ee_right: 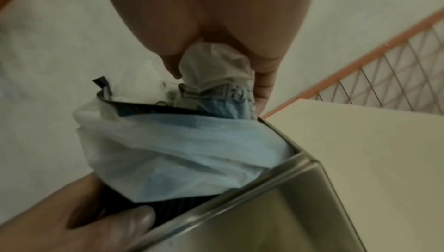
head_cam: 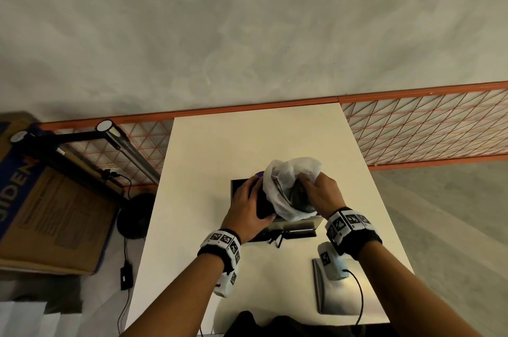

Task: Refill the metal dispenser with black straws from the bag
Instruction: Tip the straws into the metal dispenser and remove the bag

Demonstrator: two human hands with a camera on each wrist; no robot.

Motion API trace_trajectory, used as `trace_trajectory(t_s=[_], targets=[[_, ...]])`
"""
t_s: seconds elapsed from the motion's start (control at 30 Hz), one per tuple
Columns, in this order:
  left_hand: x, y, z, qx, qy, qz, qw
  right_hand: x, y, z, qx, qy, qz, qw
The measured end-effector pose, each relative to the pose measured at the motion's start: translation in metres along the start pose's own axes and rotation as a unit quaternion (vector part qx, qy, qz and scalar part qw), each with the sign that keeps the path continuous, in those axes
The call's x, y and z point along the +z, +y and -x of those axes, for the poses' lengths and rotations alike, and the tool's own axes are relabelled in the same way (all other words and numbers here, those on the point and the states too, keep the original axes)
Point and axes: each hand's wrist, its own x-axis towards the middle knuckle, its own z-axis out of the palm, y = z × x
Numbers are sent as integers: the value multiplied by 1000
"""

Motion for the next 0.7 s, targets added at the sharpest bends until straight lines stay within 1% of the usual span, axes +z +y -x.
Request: trace_trajectory(t_s=[0.13,0.2,0.27,0.33,0.4,0.5,0.6,0.7], targets=[[0,1,-2,17,7,-14,1000,1,-6,2,-51,-15,4,999],[0,1,-4,23,5,-25,999,-1,-11,4,-67,3,-12,998],[1,1,-5,15,-7,-34,999,0,-14,5,-85,26,-32,996],[3,-1,-5,5,-15,-40,999,6,-13,5,-111,16,-37,993],[5,-2,-5,-8,-28,-37,999,16,-7,3,-142,-23,-5,990],[7,-1,-5,-13,-51,-43,998,24,12,-3,-169,-79,94,978],[8,0,-5,-11,-60,-54,997,14,18,-3,-188,-95,156,965],[8,2,-5,-4,-60,-65,996,5,17,1,-217,-92,159,959]])
